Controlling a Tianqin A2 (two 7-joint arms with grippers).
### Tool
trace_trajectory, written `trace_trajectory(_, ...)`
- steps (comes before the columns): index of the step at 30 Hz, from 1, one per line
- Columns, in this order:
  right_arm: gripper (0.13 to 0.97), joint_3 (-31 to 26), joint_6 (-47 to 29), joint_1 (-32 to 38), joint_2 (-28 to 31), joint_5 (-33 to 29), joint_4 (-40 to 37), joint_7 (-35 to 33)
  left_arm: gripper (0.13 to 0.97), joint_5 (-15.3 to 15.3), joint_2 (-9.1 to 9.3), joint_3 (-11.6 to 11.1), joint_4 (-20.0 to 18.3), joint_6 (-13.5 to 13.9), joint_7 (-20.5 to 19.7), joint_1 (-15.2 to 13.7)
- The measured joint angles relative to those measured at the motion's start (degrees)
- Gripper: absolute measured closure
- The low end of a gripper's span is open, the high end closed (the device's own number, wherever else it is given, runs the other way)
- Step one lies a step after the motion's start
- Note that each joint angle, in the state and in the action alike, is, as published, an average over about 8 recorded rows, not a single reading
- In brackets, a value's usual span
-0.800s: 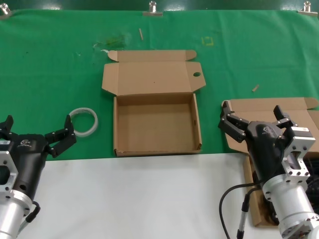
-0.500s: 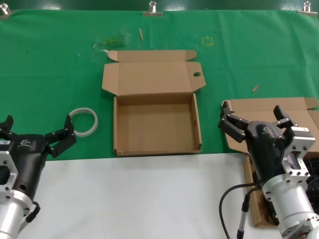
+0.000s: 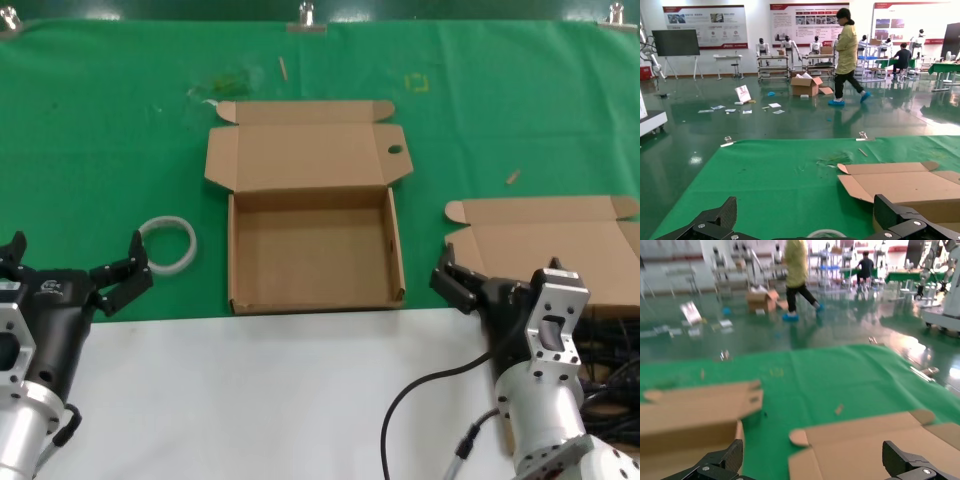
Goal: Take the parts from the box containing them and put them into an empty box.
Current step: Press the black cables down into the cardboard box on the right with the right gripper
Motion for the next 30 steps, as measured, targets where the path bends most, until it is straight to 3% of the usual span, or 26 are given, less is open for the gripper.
trace_trajectory(12,0.129,-2.3,22.4,-1.8,0.0,13.3,8.5,-30.5,0.132,0.0,0.00,0.0,0.0,0.0,0.0,0.0)
trace_trajectory(30,0.129,-1.1,47.3,-0.7,0.0,19.6,21.9,-74.5,0.132,0.0,0.00,0.0,0.0,0.0,0.0,0.0)
